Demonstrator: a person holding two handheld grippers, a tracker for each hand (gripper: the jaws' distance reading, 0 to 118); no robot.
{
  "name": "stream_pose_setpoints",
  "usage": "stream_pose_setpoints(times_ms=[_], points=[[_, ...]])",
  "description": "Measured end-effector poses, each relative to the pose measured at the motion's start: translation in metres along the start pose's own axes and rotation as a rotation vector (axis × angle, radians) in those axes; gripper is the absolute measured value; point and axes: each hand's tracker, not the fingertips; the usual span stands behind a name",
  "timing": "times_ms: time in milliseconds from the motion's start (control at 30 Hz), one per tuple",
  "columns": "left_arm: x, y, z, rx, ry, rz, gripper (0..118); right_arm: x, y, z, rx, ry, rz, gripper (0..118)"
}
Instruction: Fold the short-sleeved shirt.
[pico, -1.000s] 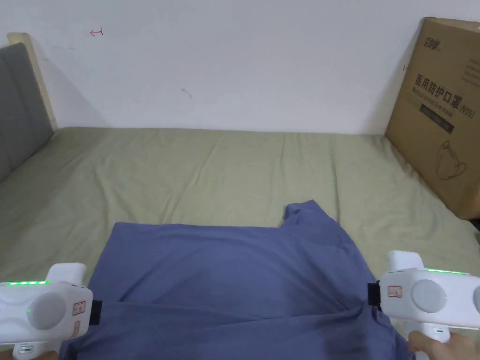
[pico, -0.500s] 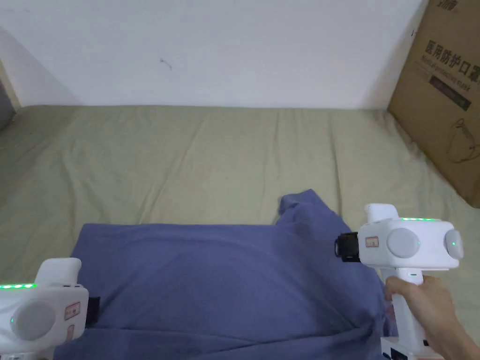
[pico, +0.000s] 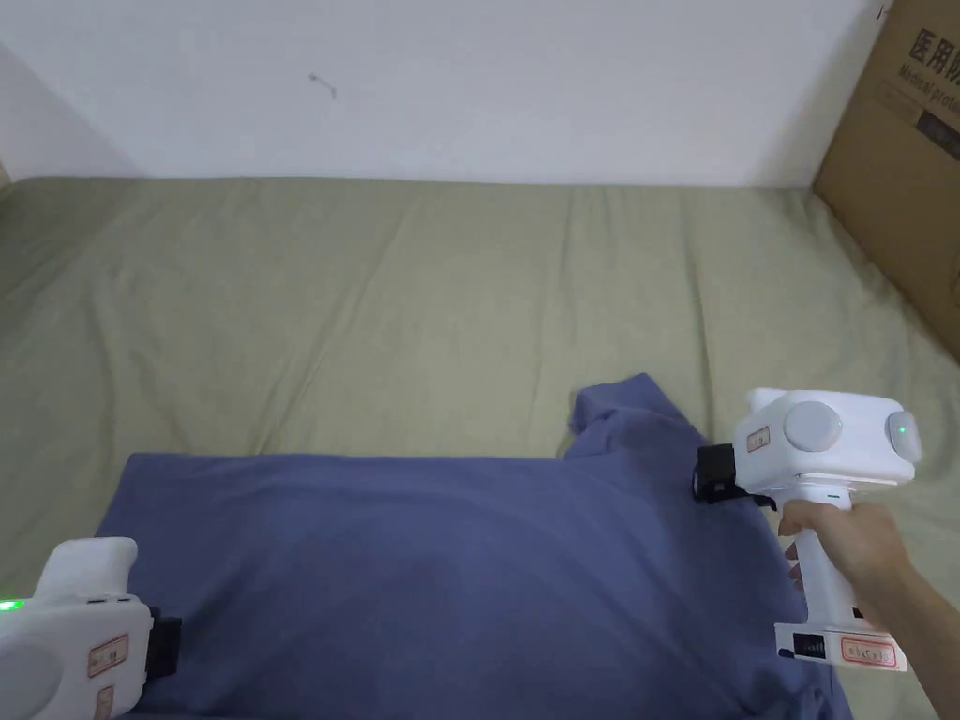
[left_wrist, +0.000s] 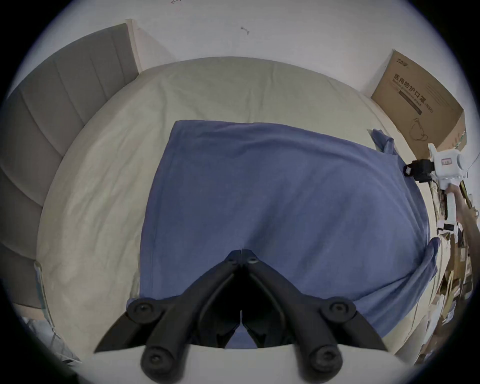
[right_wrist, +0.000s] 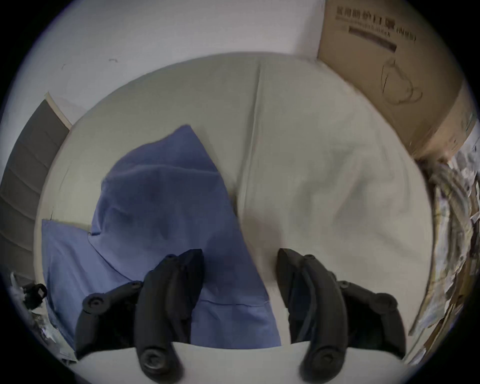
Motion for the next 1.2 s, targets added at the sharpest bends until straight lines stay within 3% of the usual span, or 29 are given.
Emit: stream_pose_setpoints(times_ms=[33, 67, 100, 167, 267, 533, 567, 667, 700, 1000, 1067, 1167, 1200], points=[[0.000, 0.000, -0.001, 0.000, 0.004, -0.001, 0, -0.004, -0.004, 0.003, 0.035, -0.015, 0.011, 43], [-0.003, 0.000, -0.001, -0.001, 0.008, 0.002, 0, 0.000, -0.003, -0.003, 0.065, -0.035, 0.034, 27], [-0.005, -0.001, -0.001, -0.004, 0.010, 0.005, 0, -0.003, -0.002, -0.004, 0.056, -0.040, 0.051, 3], [-0.008, -0.002, 0.001, -0.008, 0.011, 0.006, 0, -0.009, 0.002, -0.002, 0.042, -0.011, 0.054, 2], [-0.013, -0.003, 0.005, -0.004, 0.018, 0.014, 0, -0.020, 0.002, 0.009, 0.044, -0.069, 0.130, 2], [-0.015, 0.032, 0.000, 0.042, 0.011, 0.021, 0, -0.013, 0.000, 0.034, 0.078, -0.034, 0.105, 2], [-0.019, 0.045, -0.006, 0.048, 0.006, 0.027, 7, -0.014, -0.001, 0.035, 0.080, -0.031, 0.108, 2], [-0.029, 0.078, -0.025, 0.050, 0.014, 0.060, 92, -0.015, -0.003, 0.038, 0.084, -0.031, 0.119, 2], [-0.032, 0.089, -0.030, 0.055, 0.024, 0.070, 108, -0.015, -0.004, 0.040, 0.089, -0.032, 0.124, 2], [-0.053, 0.144, -0.093, 0.051, 0.021, 0.157, 104, -0.008, -0.007, 0.027, 0.104, -0.018, 0.146, 2], [-0.052, 0.145, -0.110, -0.014, -0.014, 0.150, 92, -0.005, -0.007, 0.021, 0.102, -0.017, 0.150, 2], [-0.046, 0.148, -0.113, -0.021, 0.046, 0.091, 81, -0.008, -0.008, 0.022, 0.097, -0.015, 0.148, 2], [-0.045, 0.150, -0.109, -0.018, 0.048, 0.078, 59, -0.008, -0.008, 0.022, 0.095, -0.016, 0.149, 2]])
